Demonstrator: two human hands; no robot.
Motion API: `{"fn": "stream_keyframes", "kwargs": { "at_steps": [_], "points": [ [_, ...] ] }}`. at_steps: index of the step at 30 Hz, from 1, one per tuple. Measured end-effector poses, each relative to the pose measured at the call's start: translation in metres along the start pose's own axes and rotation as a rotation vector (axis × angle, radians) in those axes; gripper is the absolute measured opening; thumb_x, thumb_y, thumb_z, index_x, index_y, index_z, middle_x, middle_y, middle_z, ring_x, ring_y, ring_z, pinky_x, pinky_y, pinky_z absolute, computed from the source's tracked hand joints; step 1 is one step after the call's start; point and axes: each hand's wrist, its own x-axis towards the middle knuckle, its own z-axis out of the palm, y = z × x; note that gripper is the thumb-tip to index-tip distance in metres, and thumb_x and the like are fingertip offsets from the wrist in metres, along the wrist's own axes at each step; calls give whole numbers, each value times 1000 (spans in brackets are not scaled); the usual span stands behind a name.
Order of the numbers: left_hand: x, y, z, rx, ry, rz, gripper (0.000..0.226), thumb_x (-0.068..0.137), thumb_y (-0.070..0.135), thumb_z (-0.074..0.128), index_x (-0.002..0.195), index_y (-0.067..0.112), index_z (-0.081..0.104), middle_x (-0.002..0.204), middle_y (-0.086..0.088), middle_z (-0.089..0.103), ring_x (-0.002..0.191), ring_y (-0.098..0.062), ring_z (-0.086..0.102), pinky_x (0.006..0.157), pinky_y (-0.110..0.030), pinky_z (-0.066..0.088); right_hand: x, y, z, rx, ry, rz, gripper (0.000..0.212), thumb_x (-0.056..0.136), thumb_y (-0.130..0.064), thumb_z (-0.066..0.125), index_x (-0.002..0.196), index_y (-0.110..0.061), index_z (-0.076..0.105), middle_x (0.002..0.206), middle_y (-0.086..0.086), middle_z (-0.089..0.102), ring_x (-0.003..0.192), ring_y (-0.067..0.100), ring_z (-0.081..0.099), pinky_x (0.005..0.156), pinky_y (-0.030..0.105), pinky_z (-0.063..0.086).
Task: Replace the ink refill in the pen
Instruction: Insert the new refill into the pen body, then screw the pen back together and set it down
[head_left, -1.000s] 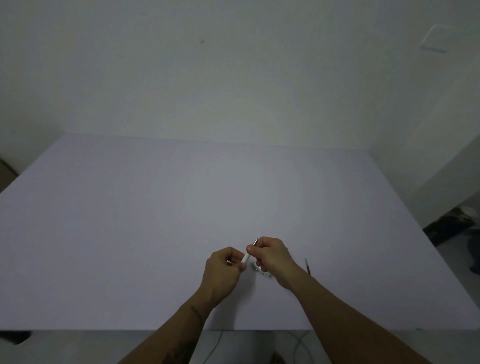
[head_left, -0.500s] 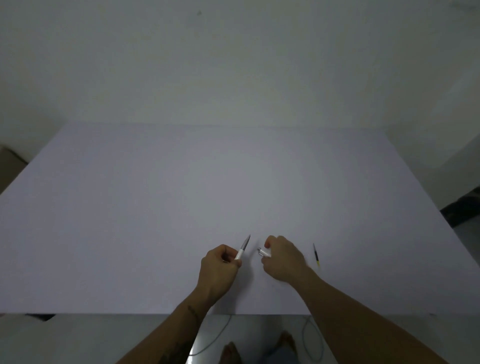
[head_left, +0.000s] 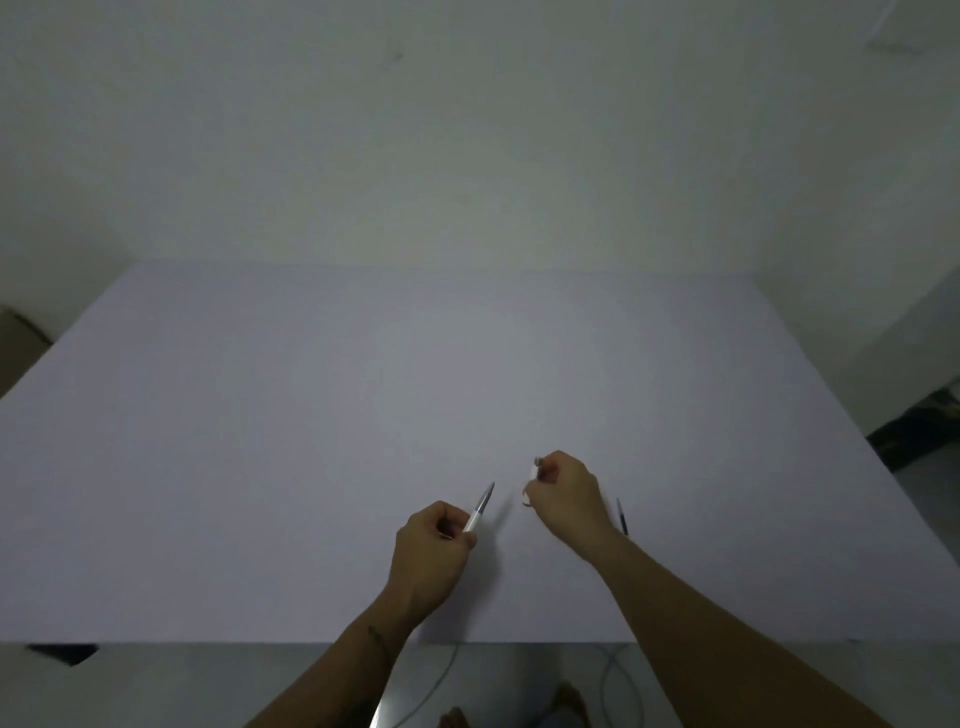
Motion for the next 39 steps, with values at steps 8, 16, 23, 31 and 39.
{"fn": "stream_keyframes", "kwargs": {
  "at_steps": [8,16,23,31,39],
  "points": [
    [-3,11,12,-62,-46,25,9,79,10,71,79,19,69,74,-1,66,66,-14,59,58,-23,47,-1,-31,-24,456,-80,88,12,79,-1,62,86,-8,68,79,12,77,64,17,70,54,24,51],
    [-3,17,8,-79,-64,43,8,79,11,70,80,19,69,74,0,65,65,-14,57,57,-22,45,-7,-31,-17,446,-120,107,13,82,1,60,86,-9,67,77,9,76,63,16,70,56,25,55],
    [0,24,6,-116,-42,45,7,81,10,69,83,17,68,77,-4,66,67,-18,59,59,-26,51,-13,-43,-11,284,-211,65,12,82,-2,63,88,-10,70,80,7,73,63,14,69,56,25,51],
    [2,29,8,-172,-12,34,7,81,10,71,80,16,67,76,-8,67,67,-23,62,66,-39,59,-12,-63,-16,156,-136,-63,25,86,-25,69,84,0,72,76,5,71,65,14,65,62,27,51],
    [5,40,5,-245,88,28,12,77,4,74,75,15,69,72,-7,68,66,-21,63,61,-31,54,-16,-72,-13,156,-97,-107,26,88,-19,69,65,-9,62,64,-1,61,58,12,53,60,25,45]
  ]
}}
